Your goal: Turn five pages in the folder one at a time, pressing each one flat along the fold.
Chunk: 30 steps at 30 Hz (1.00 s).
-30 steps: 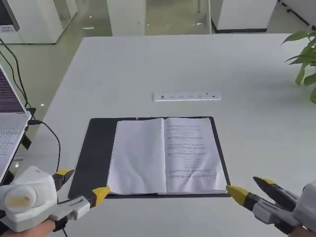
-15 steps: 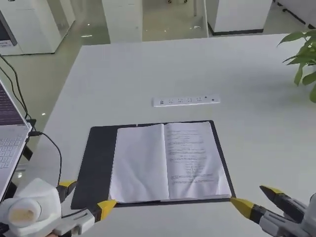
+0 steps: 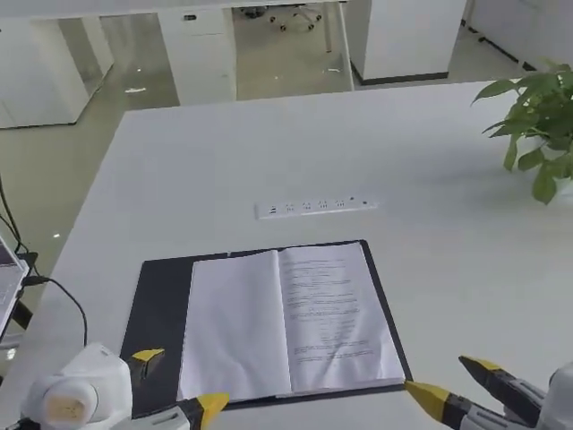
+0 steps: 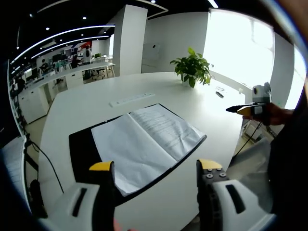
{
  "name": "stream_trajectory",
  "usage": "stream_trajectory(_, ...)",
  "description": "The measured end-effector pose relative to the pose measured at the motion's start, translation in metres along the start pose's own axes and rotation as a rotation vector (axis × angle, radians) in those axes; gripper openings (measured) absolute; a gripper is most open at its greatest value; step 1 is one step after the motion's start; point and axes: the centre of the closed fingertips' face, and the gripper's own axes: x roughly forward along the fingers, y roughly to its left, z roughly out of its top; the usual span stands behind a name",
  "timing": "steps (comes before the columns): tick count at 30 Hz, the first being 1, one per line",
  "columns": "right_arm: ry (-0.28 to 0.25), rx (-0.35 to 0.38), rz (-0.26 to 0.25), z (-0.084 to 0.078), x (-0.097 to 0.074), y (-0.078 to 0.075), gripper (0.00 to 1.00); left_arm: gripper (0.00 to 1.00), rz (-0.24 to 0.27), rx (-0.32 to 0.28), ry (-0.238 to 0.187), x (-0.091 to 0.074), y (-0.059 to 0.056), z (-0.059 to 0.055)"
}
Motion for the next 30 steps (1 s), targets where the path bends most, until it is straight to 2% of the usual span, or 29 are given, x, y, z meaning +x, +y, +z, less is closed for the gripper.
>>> stream_trajectory(4, -0.012, 0.005, -0.011, 0.003, -0.004, -0.002, 0.68, 0.68, -0.037, 0.025, 0.007, 0.015, -0.011, 0.008)
stream_trajectory(7, -0.011, 0.008, -0.021, 0.002, -0.005, -0.005, 0.68, 0.67, -0.051, 0.027, -0.011, 0.026, -0.017, 0.017)
stream_trajectory(10, 0.002, 0.006, -0.028, -0.001, -0.006, -0.007, 0.67, 0.67, -0.076, 0.003, -0.035, 0.041, -0.025, 0.029)
stream_trajectory(14, -0.014, 0.016, -0.035, 0.002, -0.008, -0.009, 0.67, 0.66, -0.138, 0.067, -0.027, 0.063, -0.044, 0.038)
stream_trajectory(17, -0.036, 0.033, -0.041, 0.007, -0.010, -0.009, 0.67, 0.65, -0.186, 0.034, -0.041, 0.080, -0.054, 0.045)
stream_trajectory(19, -0.048, 0.040, -0.044, 0.008, -0.011, -0.011, 0.67, 0.65, -0.210, 0.054, -0.022, 0.094, -0.061, 0.046)
stream_trajectory(20, -0.049, 0.041, -0.044, 0.009, -0.011, -0.011, 0.67, 0.65, -0.229, 0.097, 0.008, 0.101, -0.065, 0.043)
stream_trajectory(22, -0.046, 0.039, -0.046, 0.008, -0.012, -0.012, 0.67, 0.65, -0.255, 0.153, 0.040, 0.115, -0.074, 0.041)
stream_trajectory(26, -0.035, 0.041, -0.047, 0.004, -0.014, -0.014, 0.67, 0.64, -0.286, 0.200, 0.080, 0.137, -0.087, 0.038)
stream_trajectory(30, -0.027, 0.049, -0.053, -0.001, -0.015, -0.017, 0.66, 0.65, -0.283, 0.223, 0.105, 0.162, -0.096, 0.035)
